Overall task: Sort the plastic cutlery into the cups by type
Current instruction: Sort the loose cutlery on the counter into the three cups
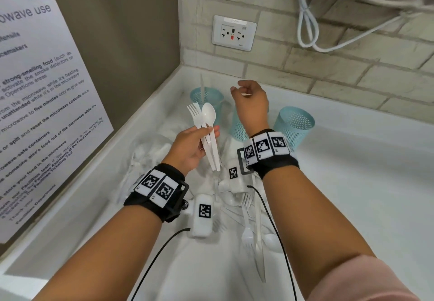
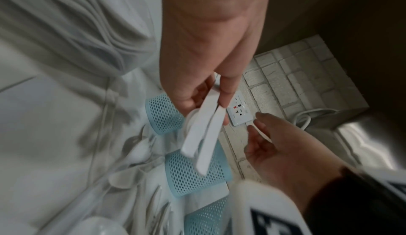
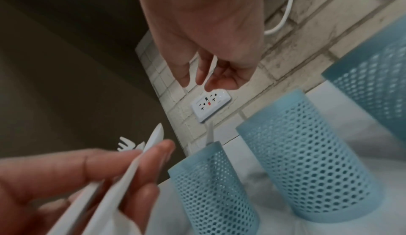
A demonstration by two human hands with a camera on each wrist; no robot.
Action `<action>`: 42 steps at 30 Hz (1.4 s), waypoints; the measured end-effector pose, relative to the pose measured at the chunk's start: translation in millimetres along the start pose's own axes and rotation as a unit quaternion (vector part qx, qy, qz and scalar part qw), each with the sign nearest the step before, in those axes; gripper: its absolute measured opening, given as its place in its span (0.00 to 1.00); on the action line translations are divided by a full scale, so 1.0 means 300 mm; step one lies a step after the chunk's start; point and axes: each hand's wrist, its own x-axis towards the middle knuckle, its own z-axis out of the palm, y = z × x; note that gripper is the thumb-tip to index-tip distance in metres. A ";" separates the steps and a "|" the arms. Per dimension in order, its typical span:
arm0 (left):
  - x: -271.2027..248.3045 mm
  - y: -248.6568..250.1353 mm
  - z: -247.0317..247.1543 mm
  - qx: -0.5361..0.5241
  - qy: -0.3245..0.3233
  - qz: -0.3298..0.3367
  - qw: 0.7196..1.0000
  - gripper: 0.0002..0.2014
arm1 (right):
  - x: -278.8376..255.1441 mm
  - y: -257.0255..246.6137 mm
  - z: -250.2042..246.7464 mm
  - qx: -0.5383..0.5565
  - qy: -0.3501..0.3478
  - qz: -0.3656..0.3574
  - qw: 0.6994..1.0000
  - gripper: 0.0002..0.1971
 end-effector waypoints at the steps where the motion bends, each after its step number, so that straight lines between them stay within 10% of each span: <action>1: -0.001 -0.003 0.006 0.004 -0.009 -0.005 1.000 0.06 | -0.018 0.002 -0.017 0.004 0.007 -0.006 1.000 0.12; 9: -0.037 -0.037 0.070 0.020 -0.095 -0.029 0.995 0.07 | -0.138 0.036 -0.121 0.018 -0.227 0.102 0.969 0.03; 27: -0.075 -0.043 0.113 0.037 -0.158 -0.057 0.985 0.17 | -0.162 0.091 -0.212 0.080 -0.168 0.210 0.960 0.02; 33: -0.055 -0.053 0.117 0.063 -0.118 -0.060 0.989 0.15 | -0.119 0.114 -0.267 0.063 0.026 0.122 0.990 0.21; 38: -0.055 -0.049 0.143 0.078 -0.130 -0.058 0.987 0.11 | -0.028 0.083 -0.382 0.039 0.281 0.037 0.958 0.18; 42: -0.049 -0.060 0.150 0.078 -0.129 -0.055 0.987 0.10 | 0.038 0.097 -0.450 -0.014 0.330 -0.016 0.944 0.16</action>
